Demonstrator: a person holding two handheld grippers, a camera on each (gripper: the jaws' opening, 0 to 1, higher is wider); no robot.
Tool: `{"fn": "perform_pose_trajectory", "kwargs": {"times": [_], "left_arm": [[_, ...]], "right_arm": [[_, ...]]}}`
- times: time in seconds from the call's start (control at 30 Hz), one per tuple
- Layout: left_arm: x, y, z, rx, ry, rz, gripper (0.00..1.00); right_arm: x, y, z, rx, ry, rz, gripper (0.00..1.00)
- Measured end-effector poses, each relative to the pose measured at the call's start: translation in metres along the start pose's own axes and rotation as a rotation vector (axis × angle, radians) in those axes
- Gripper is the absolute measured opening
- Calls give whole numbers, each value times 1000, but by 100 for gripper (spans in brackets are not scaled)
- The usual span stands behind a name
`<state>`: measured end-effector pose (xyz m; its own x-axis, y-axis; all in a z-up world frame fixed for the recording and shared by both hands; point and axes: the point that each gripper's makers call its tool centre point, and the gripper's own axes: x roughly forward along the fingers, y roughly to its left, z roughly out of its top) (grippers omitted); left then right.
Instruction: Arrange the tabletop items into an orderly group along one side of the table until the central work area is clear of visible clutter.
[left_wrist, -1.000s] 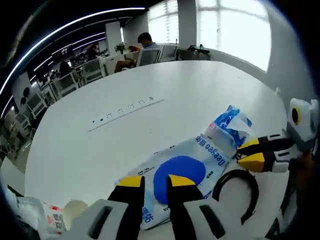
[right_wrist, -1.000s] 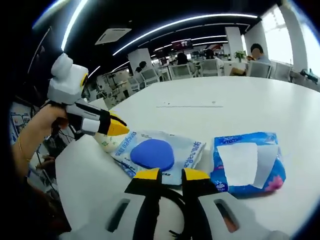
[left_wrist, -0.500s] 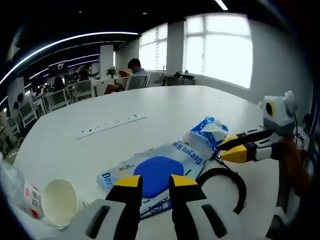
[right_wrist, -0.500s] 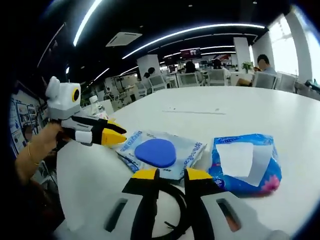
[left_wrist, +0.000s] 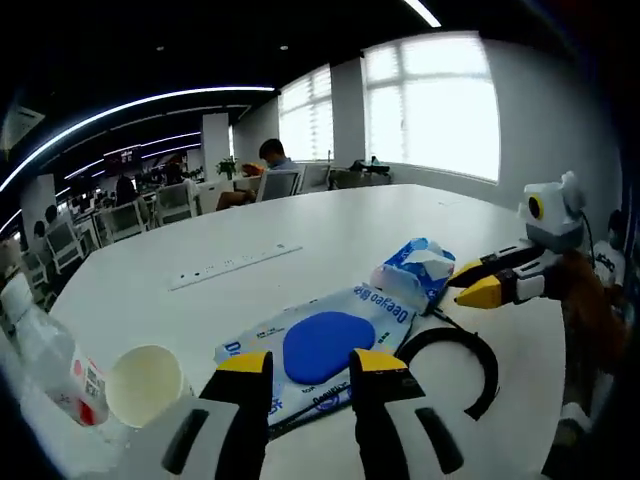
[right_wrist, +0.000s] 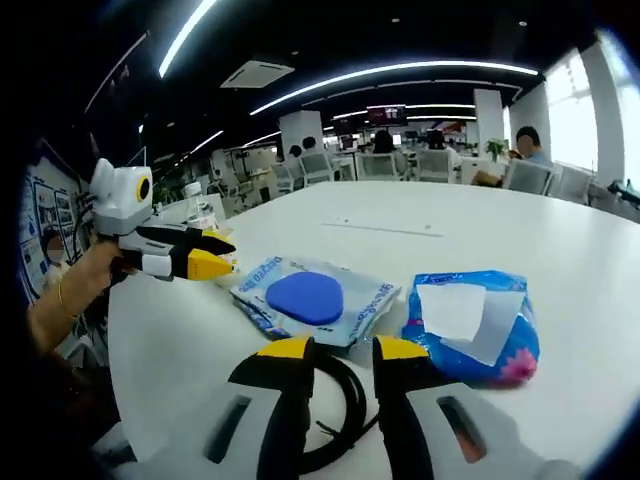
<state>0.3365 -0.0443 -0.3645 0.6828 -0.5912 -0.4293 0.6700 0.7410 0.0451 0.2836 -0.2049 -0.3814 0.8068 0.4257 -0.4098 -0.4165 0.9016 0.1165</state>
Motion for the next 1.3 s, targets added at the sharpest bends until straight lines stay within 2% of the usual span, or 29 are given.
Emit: {"fn": "perform_pose_trajectory", "kwargs": {"times": [0.07, 0.13, 0.33, 0.47, 0.57, 0.73, 0.77, 0.8, 0.87, 0.93, 1.1, 1.3], "left_arm": [[-6, -1, -2, -21, -12, -5, 30], [-12, -2, -2, 3, -32, -2, 33], [-24, -8, -17, 32, -16, 3, 40], [-31, -16, -19, 25, -29, -16, 53], [-36, -19, -22, 17, -39, -23, 56], [-41, -18, -29, 24, -34, -10, 64], [-43, -18, -29, 22, -40, -12, 67], [-46, -20, -25, 12, -73, -17, 70], [-50, -19, -26, 0, -72, -12, 77], [-53, -15, -26, 5, -82, 11, 81], [-57, -6, -28, -5, -98, 38, 82], [-62, -8, -33, -43, -98, 36, 92]], "right_arm": [[-4, 0, 1, 7, -10, -5, 23], [-9, 2, 1, -9, -25, 0, 24], [-12, 2, 2, -27, -35, 24, 35], [-15, 4, 0, -53, -52, 20, 45], [-17, 4, -6, -86, -43, 13, 49], [-23, 9, -7, -117, -76, 25, 58], [-24, 9, -7, -121, -81, 24, 59], [-26, 10, -8, -129, -87, 22, 62], [-29, 11, -10, -139, -92, 23, 65], [-31, 12, -14, -136, -90, 22, 65], [-33, 14, -28, -130, -70, 4, 67], [-42, 20, -22, -71, -125, 23, 68]]}}
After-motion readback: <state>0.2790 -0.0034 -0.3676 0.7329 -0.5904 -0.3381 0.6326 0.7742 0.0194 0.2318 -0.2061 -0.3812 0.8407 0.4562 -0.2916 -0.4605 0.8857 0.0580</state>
